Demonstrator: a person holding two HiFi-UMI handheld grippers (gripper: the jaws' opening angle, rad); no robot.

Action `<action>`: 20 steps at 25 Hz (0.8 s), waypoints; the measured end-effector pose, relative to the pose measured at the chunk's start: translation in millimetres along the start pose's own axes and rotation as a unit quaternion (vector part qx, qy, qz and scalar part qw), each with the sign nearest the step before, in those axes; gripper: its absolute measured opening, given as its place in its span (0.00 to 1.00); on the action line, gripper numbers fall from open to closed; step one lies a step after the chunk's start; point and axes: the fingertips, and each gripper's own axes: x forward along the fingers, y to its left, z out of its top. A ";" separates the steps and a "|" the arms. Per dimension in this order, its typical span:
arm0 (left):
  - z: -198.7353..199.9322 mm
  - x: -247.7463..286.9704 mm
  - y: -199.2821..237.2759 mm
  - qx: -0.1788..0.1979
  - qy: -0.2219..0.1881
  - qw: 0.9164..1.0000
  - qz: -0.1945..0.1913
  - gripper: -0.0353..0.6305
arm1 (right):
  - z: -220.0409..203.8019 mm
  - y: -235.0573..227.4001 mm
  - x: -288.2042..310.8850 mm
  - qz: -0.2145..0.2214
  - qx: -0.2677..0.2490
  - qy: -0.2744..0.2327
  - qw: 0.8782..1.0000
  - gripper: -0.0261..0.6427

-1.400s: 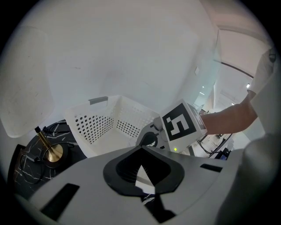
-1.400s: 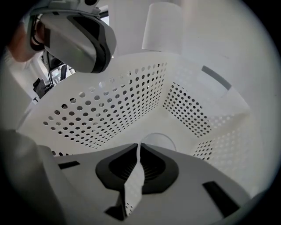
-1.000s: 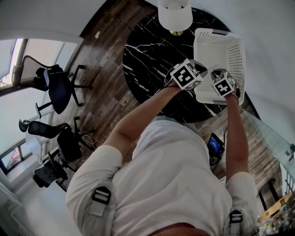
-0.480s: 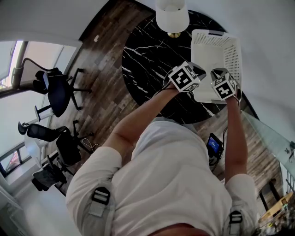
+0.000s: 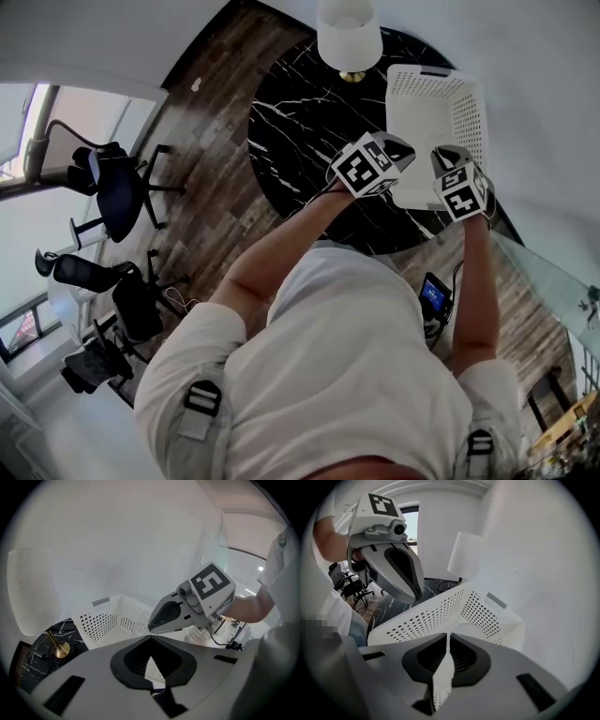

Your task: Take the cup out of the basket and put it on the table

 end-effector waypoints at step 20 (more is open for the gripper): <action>34.7 -66.8 -50.9 0.017 -0.094 0.995 0.008 0.06 | 49.8 31.8 -119.3 -0.053 -0.032 -0.061 0.996 0.08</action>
